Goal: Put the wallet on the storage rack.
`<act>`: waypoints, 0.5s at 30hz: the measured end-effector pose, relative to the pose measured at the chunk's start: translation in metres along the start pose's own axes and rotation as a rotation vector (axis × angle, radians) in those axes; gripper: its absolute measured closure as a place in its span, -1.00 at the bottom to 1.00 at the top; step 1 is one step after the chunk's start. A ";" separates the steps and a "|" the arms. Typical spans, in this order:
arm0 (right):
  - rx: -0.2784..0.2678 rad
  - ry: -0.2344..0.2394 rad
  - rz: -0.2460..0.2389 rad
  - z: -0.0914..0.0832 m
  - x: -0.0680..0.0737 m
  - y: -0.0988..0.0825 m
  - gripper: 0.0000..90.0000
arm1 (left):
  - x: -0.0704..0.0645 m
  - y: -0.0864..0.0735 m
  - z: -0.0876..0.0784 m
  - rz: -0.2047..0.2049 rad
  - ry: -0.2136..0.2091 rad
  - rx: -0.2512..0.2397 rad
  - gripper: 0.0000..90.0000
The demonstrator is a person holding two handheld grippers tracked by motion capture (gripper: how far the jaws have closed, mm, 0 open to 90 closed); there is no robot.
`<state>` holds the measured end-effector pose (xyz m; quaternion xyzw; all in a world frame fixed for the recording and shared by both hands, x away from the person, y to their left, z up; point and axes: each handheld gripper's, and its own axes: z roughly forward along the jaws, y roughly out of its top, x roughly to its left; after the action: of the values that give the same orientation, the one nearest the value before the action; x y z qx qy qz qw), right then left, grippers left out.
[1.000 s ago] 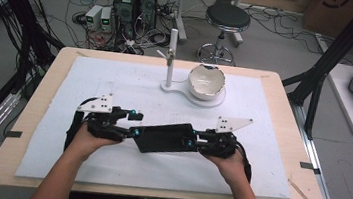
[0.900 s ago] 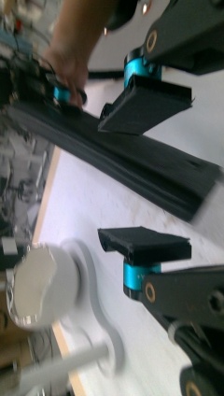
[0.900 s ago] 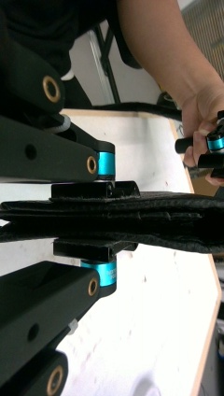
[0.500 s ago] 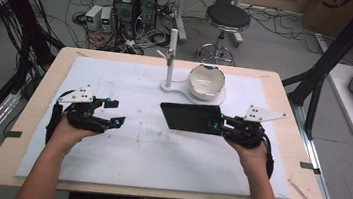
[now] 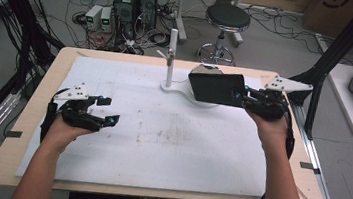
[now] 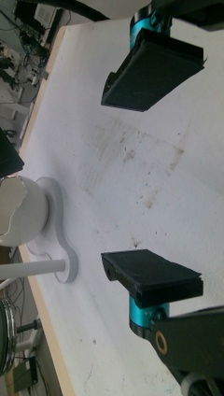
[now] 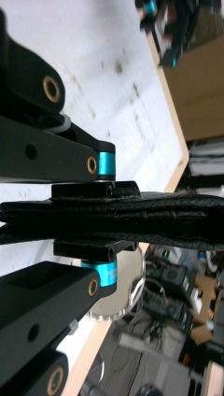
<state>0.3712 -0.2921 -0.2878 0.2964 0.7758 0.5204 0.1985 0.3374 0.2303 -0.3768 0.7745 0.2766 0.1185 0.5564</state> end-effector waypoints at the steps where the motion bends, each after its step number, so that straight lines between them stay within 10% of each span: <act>1: 0.004 -0.007 0.008 0.001 -0.002 0.002 0.71 | 0.000 0.000 0.000 -0.005 0.005 -0.011 -0.54; 15: 0.103 -0.141 0.014 0.031 -0.036 0.025 0.71 | 0.001 0.000 -0.001 0.005 0.010 -0.018 -0.57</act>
<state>0.4232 -0.2873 -0.2766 0.3474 0.7836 0.4589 0.2337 0.3373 0.2318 -0.3765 0.7696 0.2765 0.1265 0.5616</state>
